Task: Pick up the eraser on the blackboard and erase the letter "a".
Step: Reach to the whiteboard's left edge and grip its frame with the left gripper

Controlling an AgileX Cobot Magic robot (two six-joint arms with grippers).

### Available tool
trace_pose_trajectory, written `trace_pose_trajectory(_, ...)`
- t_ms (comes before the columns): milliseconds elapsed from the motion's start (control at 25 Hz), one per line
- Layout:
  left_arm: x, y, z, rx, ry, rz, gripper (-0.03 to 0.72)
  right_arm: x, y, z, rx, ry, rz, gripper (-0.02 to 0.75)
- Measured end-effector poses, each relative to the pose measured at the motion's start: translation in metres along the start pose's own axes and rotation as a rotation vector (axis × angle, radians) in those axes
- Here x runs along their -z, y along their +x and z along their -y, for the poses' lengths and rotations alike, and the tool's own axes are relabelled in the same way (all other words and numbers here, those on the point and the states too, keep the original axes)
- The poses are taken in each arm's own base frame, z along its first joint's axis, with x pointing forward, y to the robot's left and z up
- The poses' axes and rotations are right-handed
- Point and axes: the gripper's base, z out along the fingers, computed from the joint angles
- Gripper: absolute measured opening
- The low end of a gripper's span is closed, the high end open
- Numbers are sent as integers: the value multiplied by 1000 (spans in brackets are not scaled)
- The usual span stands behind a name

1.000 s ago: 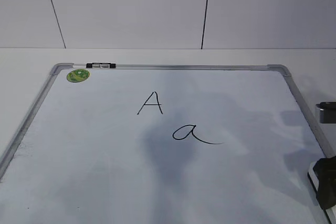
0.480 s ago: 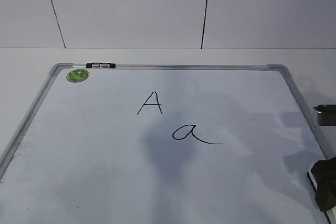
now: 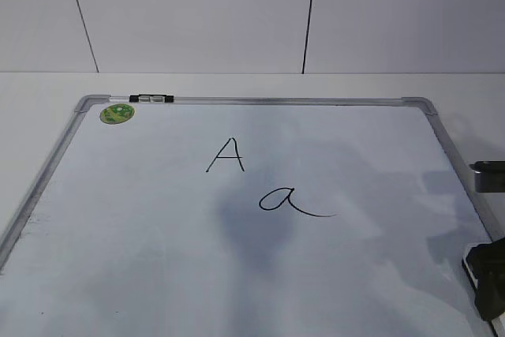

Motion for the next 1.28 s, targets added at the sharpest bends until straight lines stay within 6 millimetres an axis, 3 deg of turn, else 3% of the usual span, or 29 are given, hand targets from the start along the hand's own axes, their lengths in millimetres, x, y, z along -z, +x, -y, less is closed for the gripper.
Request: trace_pose_trajectory(1280, 0, 0, 0, 0, 0, 0, 235, 0, -1, 0, 0, 1, 8, 568)
